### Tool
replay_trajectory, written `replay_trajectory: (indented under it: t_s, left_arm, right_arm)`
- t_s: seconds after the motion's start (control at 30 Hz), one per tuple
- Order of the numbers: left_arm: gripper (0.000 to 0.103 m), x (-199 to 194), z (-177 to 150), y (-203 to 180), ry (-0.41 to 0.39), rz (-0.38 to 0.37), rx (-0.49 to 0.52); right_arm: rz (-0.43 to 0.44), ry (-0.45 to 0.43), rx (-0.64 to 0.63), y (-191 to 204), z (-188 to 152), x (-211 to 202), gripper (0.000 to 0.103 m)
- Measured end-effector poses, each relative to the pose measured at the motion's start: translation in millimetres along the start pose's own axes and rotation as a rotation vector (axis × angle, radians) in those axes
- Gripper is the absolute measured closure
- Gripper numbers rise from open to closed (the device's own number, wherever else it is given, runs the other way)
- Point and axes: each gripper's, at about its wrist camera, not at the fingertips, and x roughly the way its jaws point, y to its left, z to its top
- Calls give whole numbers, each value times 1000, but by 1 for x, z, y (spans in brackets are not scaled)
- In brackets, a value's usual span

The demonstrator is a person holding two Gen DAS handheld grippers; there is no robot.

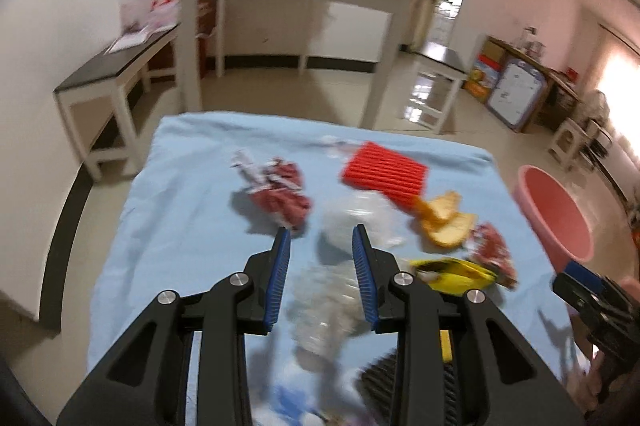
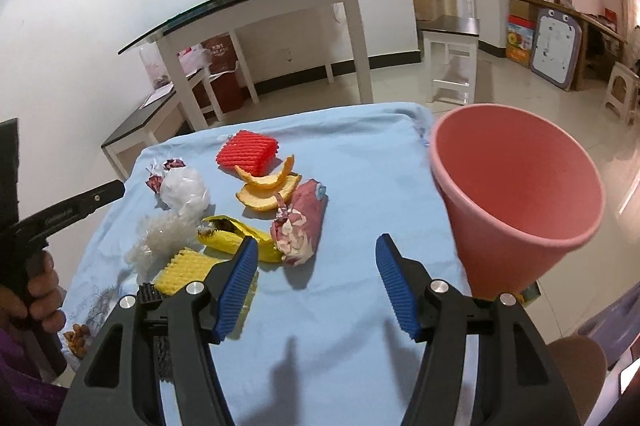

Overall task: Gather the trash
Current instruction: 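Reach the left tool to the crumpled red wrapper and close on it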

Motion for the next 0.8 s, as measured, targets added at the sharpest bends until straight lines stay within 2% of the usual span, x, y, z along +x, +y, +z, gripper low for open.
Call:
replay_trajectory:
  t_s: [0.3, 0.53, 0.67, 0.73, 0.77, 0.8]
  left_arm:
    - [71, 43, 18, 33, 67, 7, -139]
    - [71, 71, 28, 38, 106, 49, -169]
    - [71, 82, 26, 41, 128, 34, -181]
    - [87, 84, 24, 40, 120, 33, -180]
    - [88, 83, 24, 40, 114, 34, -171]
    - [94, 82, 25, 41, 107, 30, -168]
  right_arm:
    - [12, 15, 8, -2, 6, 23, 43]
    - [14, 22, -7, 1, 13, 31, 43]
    - [18, 40, -3, 1, 14, 37, 43]
    - [28, 52, 7, 1, 16, 40, 43]
    - [35, 57, 10, 1, 16, 42, 43]
    - [37, 60, 12, 1, 18, 44, 43]
